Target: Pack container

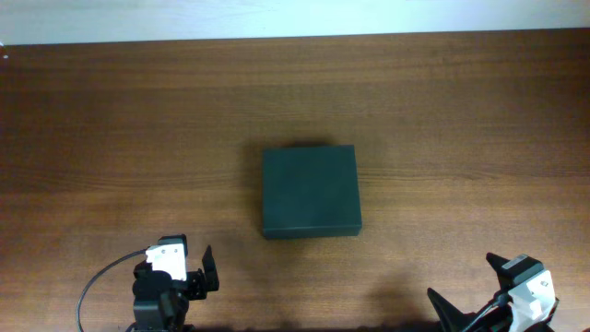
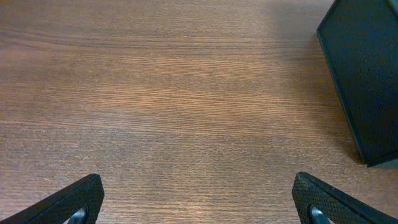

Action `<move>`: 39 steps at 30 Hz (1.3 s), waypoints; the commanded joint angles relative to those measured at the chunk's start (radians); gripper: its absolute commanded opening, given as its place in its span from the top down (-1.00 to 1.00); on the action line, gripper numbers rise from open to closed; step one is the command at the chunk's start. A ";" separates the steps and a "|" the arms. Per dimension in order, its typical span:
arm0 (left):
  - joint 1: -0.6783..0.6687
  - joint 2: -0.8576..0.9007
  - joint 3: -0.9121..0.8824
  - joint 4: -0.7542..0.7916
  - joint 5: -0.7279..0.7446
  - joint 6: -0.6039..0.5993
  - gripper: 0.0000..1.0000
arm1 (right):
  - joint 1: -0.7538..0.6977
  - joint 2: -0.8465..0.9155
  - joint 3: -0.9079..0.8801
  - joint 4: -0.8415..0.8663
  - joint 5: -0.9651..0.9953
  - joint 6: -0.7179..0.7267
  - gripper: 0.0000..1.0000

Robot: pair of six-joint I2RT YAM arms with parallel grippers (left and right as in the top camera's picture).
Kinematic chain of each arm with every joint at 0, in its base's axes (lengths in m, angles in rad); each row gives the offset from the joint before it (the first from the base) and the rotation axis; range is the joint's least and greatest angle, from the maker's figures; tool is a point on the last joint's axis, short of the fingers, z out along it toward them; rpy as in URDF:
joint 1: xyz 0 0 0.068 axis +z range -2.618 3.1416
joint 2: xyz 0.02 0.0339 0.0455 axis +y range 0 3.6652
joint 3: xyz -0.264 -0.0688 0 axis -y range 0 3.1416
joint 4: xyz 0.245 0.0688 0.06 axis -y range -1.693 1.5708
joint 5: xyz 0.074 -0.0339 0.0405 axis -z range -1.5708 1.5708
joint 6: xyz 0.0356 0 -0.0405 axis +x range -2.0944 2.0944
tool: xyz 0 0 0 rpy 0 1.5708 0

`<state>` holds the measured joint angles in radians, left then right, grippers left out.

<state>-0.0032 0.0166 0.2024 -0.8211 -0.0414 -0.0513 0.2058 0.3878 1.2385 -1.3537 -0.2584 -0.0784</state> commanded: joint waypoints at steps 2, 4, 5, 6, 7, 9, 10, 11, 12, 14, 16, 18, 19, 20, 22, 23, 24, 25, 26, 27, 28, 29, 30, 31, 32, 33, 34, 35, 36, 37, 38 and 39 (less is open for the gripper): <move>0.006 -0.011 -0.012 0.004 -0.004 0.045 -0.99 | 0.003 -0.003 -0.003 0.006 0.008 0.005 -0.97; 0.006 -0.011 -0.012 0.004 -0.004 0.045 -0.99 | 0.003 -0.003 -0.003 0.006 0.008 0.005 -0.97; 0.006 -0.011 -0.012 0.004 -0.004 0.045 -0.99 | 0.003 -0.003 -0.003 0.006 0.008 0.005 -0.97; 0.006 -0.011 -0.012 0.004 -0.004 0.045 -0.98 | 0.003 -0.003 -0.003 0.006 0.008 0.005 -0.97; 0.006 -0.011 -0.012 0.004 -0.004 0.045 -0.99 | 0.003 -0.003 -0.003 0.006 0.008 0.005 -0.97; 0.006 -0.011 -0.012 0.004 -0.004 0.045 -0.99 | 0.003 -0.003 -0.003 0.006 0.008 0.005 -0.97; 0.006 -0.011 -0.012 0.004 -0.004 0.045 -0.99 | 0.003 -0.003 -0.003 0.006 0.008 0.005 -0.98; 0.006 -0.011 -0.012 0.004 -0.004 0.045 -0.99 | 0.003 -0.003 -0.003 0.006 0.008 0.005 -0.97; 0.006 -0.011 -0.012 0.004 -0.004 0.045 -0.98 | 0.003 -0.003 -0.003 0.006 0.008 0.005 -0.97; 0.006 -0.011 -0.012 0.004 -0.004 0.045 -0.99 | 0.003 -0.003 -0.003 0.006 0.008 0.005 -0.98; 0.006 -0.011 -0.012 0.004 -0.004 0.045 -0.99 | 0.003 -0.003 -0.003 0.006 0.008 0.005 -0.97; 0.006 -0.011 -0.012 0.004 -0.004 0.045 -0.99 | 0.003 -0.003 -0.003 0.007 0.009 0.005 -0.97; 0.006 -0.011 -0.012 0.004 -0.004 0.045 -0.99 | 0.003 -0.003 -0.003 0.007 0.009 0.005 -0.97; 0.006 -0.011 -0.012 0.004 -0.004 0.045 -0.99 | 0.003 -0.004 -0.003 0.008 0.008 0.005 -0.97; 0.006 -0.011 -0.012 0.004 -0.004 0.045 -0.98 | 0.002 -0.005 -0.008 0.011 0.009 0.008 -0.97; 0.006 -0.011 -0.012 0.004 -0.004 0.045 -0.99 | 0.001 -0.009 -0.018 0.022 0.020 0.008 -0.97; 0.006 -0.011 -0.012 0.004 -0.004 0.045 -0.99 | -0.003 -0.017 -0.035 0.039 0.036 0.008 -0.97; 0.006 -0.011 -0.012 0.004 -0.004 0.045 -0.98 | -0.008 -0.028 -0.061 0.064 0.051 0.008 -0.98; 0.006 -0.011 -0.012 0.004 -0.004 0.045 -0.99 | -0.013 -0.047 -0.098 0.098 0.072 0.008 -0.98; 0.006 -0.011 -0.012 0.004 -0.004 0.045 -0.99 | -0.018 -0.064 -0.130 0.123 0.089 0.008 -0.97; 0.006 -0.011 -0.012 0.004 -0.004 0.045 -0.99 | -0.023 -0.091 -0.180 0.157 0.114 0.008 -0.97; 0.006 -0.011 -0.012 0.004 -0.004 0.045 -0.98 | -0.028 -0.117 -0.227 0.185 0.137 0.008 -0.97; 0.006 -0.011 -0.012 0.004 -0.004 0.045 -0.99 | -0.034 -0.145 -0.278 0.212 0.163 0.008 -0.97; 0.006 -0.011 -0.012 0.004 -0.004 0.045 -0.99 | -0.041 -0.173 -0.327 0.234 0.187 0.008 -0.97; 0.006 -0.011 -0.012 0.004 -0.004 0.045 -0.99 | -0.049 -0.201 -0.378 0.255 0.206 0.008 -0.97; 0.006 -0.011 -0.012 0.004 -0.004 0.045 -0.99 | -0.058 -0.227 -0.428 0.275 0.220 0.008 -0.97; 0.006 -0.011 -0.012 0.004 -0.004 0.045 -0.99 | -0.067 -0.253 -0.478 0.296 0.228 0.008 -0.98; 0.006 -0.011 -0.012 0.004 -0.004 0.045 -0.99 | -0.078 -0.281 -0.536 0.322 0.230 0.007 -0.98; 0.006 -0.011 -0.012 0.004 -0.004 0.045 -0.99 | -0.088 -0.303 -0.583 0.354 0.230 0.007 -0.97; 0.006 -0.011 -0.012 0.004 -0.004 0.045 -0.99 | -0.097 -0.321 -0.626 0.389 0.226 0.008 -0.97; 0.006 -0.011 -0.012 0.004 -0.004 0.045 -0.99 | -0.105 -0.340 -0.673 0.419 0.217 0.008 -0.98; 0.006 -0.011 -0.012 0.004 -0.004 0.045 -0.98 | -0.109 -0.353 -0.710 0.441 0.217 0.008 -0.97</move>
<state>-0.0032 0.0151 0.1982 -0.8207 -0.0414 -0.0223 0.1143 0.0731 0.6029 -0.9455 -0.0704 -0.0784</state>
